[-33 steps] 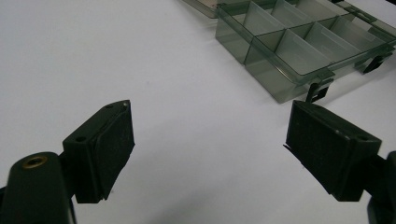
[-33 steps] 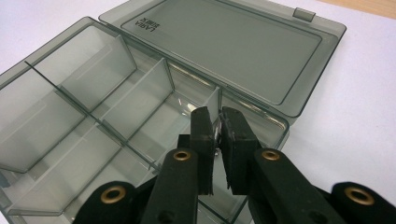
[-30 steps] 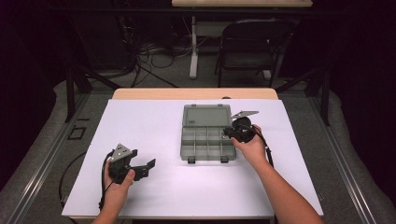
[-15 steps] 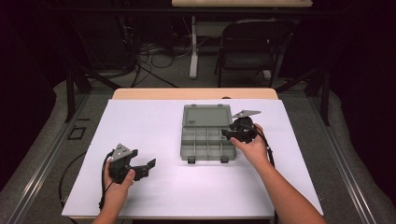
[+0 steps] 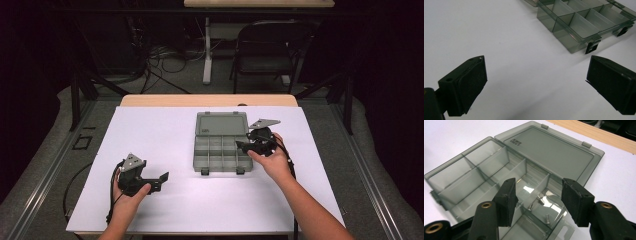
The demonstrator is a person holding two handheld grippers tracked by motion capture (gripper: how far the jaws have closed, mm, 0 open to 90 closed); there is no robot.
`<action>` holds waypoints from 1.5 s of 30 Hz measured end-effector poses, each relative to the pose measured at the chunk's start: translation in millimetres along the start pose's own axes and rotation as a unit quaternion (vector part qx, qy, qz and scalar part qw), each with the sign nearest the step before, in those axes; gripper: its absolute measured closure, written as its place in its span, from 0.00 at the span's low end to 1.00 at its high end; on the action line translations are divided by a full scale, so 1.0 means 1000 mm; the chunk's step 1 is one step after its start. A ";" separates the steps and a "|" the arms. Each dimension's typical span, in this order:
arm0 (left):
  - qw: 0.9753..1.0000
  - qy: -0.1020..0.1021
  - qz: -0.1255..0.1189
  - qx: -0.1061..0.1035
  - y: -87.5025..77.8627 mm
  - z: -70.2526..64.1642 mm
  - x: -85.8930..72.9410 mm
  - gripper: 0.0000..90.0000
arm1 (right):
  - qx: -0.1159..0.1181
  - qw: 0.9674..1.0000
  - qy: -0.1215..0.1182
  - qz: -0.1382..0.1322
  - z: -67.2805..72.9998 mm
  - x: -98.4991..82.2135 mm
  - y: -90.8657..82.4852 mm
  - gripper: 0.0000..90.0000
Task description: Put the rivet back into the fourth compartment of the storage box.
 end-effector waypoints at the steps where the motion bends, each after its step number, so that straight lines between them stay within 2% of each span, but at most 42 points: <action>1: 1.000 -0.001 0.000 0.002 0.000 0.000 0.000 0.03 | 0.002 1.000 -0.002 0.000 0.002 0.000 -0.001 0.51; 7: 1.000 -0.016 -0.004 -0.004 -0.001 0.000 0.002 0.03 | 0.006 1.000 -0.020 -0.011 0.011 0.000 -0.010 0.51; 9: 1.000 -0.014 0.001 -0.012 -0.001 -0.002 0.003 0.03 | 0.008 1.000 -0.024 -0.012 0.012 -0.002 -0.013 0.50; 12: 1.000 -0.013 0.004 -0.019 -0.001 -0.005 0.004 0.03 | -0.001 0.999 -0.031 -0.018 0.013 -0.005 -0.017 0.49; 15: 1.000 -0.014 0.011 -0.026 0.002 -0.007 0.006 0.03 | 0.000 0.999 -0.029 -0.014 0.013 -0.008 -0.021 0.47; 19: 0.999 -0.030 0.023 -0.039 0.007 -0.008 0.009 0.02 | -0.004 1.000 -0.026 -0.017 0.013 -0.011 -0.026 0.46; 23: 0.999 -0.022 0.018 -0.036 0.009 -0.011 0.017 0.02 | -0.001 1.000 -0.024 -0.014 0.015 -0.014 -0.030 0.45; 27: 0.999 -0.017 0.013 -0.033 0.009 -0.012 0.026 0.05 | -0.002 0.999 -0.031 -0.012 0.018 -0.013 -0.034 0.44; 31: 0.999 -0.033 0.030 -0.026 0.016 -0.010 0.036 0.14 | -0.009 0.999 -0.040 -0.016 0.019 -0.008 -0.040 0.44; 37: 0.999 -0.026 0.024 -0.022 0.022 -0.012 0.058 0.16 | -0.021 0.999 -0.046 -0.017 0.018 0.005 -0.049 0.42; 41: 0.999 -0.012 0.023 -0.029 0.022 -0.016 0.075 0.16 | -0.027 0.998 -0.054 -0.017 0.015 0.015 -0.056 0.42; 43: 0.999 -0.012 0.018 -0.041 0.022 -0.018 0.084 0.16 | -0.030 0.998 -0.056 -0.013 0.014 0.018 -0.059 0.42; 45: 0.999 -0.010 0.015 -0.041 0.023 -0.019 0.091 0.17 | -0.032 0.998 -0.060 -0.013 0.012 0.022 -0.063 0.42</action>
Point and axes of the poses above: each handheld gripper's, and its own axes: y roughly forward along the jaws, x roughly out of its top, z roughly to its left, the point moved 5 cm from there along y, roughly forward along the jaws, and after that the axes turned 3 degrees about -z, right-handed, at the moved point
